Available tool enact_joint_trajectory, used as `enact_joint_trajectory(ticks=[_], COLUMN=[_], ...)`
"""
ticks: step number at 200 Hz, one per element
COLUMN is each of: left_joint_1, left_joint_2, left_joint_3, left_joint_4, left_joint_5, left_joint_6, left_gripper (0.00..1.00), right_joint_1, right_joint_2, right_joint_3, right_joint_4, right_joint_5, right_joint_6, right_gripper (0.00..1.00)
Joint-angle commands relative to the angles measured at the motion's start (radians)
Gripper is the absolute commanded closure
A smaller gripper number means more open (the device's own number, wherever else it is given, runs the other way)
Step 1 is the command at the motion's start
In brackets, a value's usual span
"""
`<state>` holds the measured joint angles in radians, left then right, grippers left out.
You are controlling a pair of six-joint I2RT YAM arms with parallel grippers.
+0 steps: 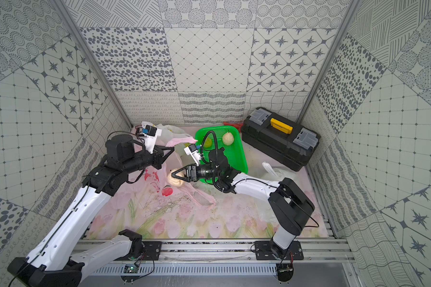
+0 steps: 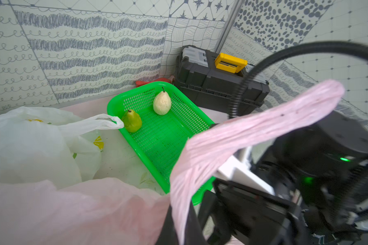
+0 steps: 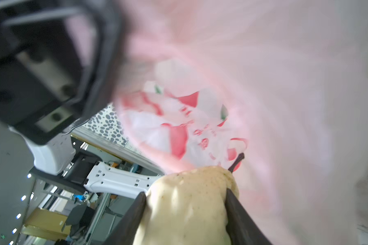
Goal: Place the pears into plastic bags & tie knots
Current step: Place the pear in the plastic bag.
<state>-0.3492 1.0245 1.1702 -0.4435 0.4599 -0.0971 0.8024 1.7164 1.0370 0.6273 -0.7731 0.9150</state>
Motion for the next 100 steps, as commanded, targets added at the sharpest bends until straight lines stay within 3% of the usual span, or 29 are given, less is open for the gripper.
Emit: enact_joint_trajectory(ticks=[1,26,69,100], left_joint_1=[-0.009,-0.046,-0.062,-0.063], left_joint_2=[-0.002,-0.004,-0.038,-0.056], left_joint_3=[0.017,-0.003,-0.057,-0.079], left_joint_4=[-0.082,-0.097,0.11,0.177], left_joint_5=[0.265,0.292,0.182,0.135], left_joint_6=[0.012,0.009,-0.18,-0.276], left_gripper=[1.0,1.0,1.0,1.0], right_joint_1=[-0.06,-0.066,0.051,0.073], right_joint_2=[0.063,0.045,-0.096,-0.033], right_joint_3=[0.008,-0.003,0.113,0.197], right_joint_4=[0.321,0.295,-0.476,-0.694], right_joint_5=[0.032,0.111,0.531,0.654], right_joint_6=[0.261,0.314,-0.081,-0.143], right_gripper=[0.76,0.74,0.69,0.46])
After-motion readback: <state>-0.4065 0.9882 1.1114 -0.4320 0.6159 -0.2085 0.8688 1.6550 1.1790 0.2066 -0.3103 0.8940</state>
